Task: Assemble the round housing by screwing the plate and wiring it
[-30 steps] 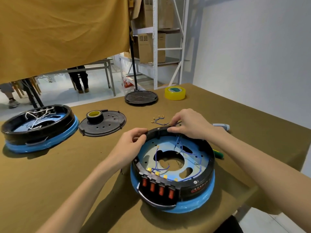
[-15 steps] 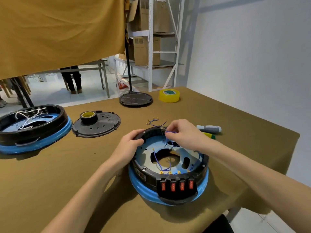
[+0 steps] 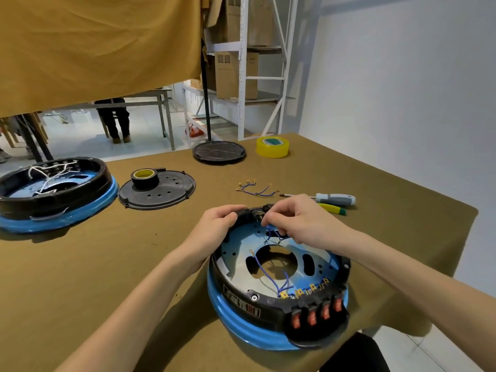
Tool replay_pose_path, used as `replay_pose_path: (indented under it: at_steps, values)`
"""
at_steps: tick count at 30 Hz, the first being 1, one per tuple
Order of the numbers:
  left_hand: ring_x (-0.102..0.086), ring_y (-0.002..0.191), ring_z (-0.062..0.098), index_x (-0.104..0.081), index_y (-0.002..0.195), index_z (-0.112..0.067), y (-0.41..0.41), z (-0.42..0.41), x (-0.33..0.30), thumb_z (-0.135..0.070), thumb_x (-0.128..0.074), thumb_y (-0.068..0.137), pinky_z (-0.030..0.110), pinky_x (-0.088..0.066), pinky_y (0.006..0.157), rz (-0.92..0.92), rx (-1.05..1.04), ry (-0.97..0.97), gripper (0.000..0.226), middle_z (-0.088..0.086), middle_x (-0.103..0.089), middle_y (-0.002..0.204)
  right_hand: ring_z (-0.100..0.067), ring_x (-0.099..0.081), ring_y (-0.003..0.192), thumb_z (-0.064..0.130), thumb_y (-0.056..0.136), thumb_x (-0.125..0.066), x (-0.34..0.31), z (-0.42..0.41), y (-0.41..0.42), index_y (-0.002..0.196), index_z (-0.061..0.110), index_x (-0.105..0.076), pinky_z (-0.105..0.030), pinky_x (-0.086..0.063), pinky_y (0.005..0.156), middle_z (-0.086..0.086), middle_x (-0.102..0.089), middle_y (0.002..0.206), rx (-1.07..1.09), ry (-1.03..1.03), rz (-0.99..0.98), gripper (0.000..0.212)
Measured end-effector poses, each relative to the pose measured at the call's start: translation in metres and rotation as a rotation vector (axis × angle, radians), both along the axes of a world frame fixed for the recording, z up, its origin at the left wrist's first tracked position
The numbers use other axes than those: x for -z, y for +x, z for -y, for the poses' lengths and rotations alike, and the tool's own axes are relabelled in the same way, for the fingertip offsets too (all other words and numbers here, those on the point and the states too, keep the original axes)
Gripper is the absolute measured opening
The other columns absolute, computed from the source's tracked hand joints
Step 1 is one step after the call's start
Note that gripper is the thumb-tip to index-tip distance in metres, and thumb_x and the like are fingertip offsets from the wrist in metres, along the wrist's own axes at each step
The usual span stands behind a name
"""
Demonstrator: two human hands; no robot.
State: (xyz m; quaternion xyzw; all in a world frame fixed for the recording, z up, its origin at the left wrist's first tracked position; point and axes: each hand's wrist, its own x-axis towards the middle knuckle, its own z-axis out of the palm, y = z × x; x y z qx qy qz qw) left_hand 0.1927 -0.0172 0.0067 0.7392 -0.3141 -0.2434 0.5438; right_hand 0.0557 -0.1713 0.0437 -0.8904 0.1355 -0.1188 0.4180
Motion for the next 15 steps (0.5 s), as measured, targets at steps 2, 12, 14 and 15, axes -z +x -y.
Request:
replay_pose_path:
  at_steps: [2,12,14,15]
  values:
    - [-0.062,0.112,0.014,-0.066,0.132,-0.024,-0.005,0.003,-0.001,-0.014,-0.039,0.109,0.029,-0.05,0.088,0.042,-0.057,-0.002,0.037,-0.004,-0.068,0.122,-0.003,-0.052,0.049,0.018,0.101,-0.062,0.001,-0.001,0.001,0.096,0.01,-0.077,-0.013,-0.039,0.047,0.008,-0.062,0.057,0.031,-0.054,0.006,0.018]
    - [-0.058,0.095,0.005,-0.063,0.122,-0.023,-0.027,0.015,0.016,-0.011,-0.038,0.104,0.026,-0.046,0.07,-0.017,-0.35,-0.127,0.033,-0.005,-0.064,0.113,-0.014,-0.063,0.071,0.025,0.092,-0.062,0.015,-0.022,0.007,0.085,0.022,-0.067,-0.032,-0.051,0.062,0.006,-0.067,0.072,0.243,-0.437,-0.036,0.009]
    - [-0.06,0.097,0.011,-0.063,0.114,-0.026,-0.024,0.014,0.016,-0.01,-0.042,0.102,0.03,-0.049,0.072,-0.053,-0.333,-0.129,0.03,-0.005,-0.065,0.109,-0.012,-0.063,0.069,0.028,0.089,-0.066,0.012,-0.023,0.011,0.077,0.027,-0.067,-0.028,-0.048,0.059,0.008,-0.068,0.071,0.271,-0.449,-0.031,0.013]
    - [-0.061,0.098,0.013,-0.063,0.11,-0.027,-0.022,0.013,0.016,-0.009,-0.043,0.101,0.032,-0.05,0.074,-0.048,-0.324,-0.124,0.029,-0.004,-0.065,0.108,-0.01,-0.063,0.067,0.027,0.088,-0.067,0.011,-0.023,0.012,0.074,0.027,-0.068,-0.026,-0.047,0.057,0.009,-0.068,0.07,0.264,-0.446,-0.026,0.015]
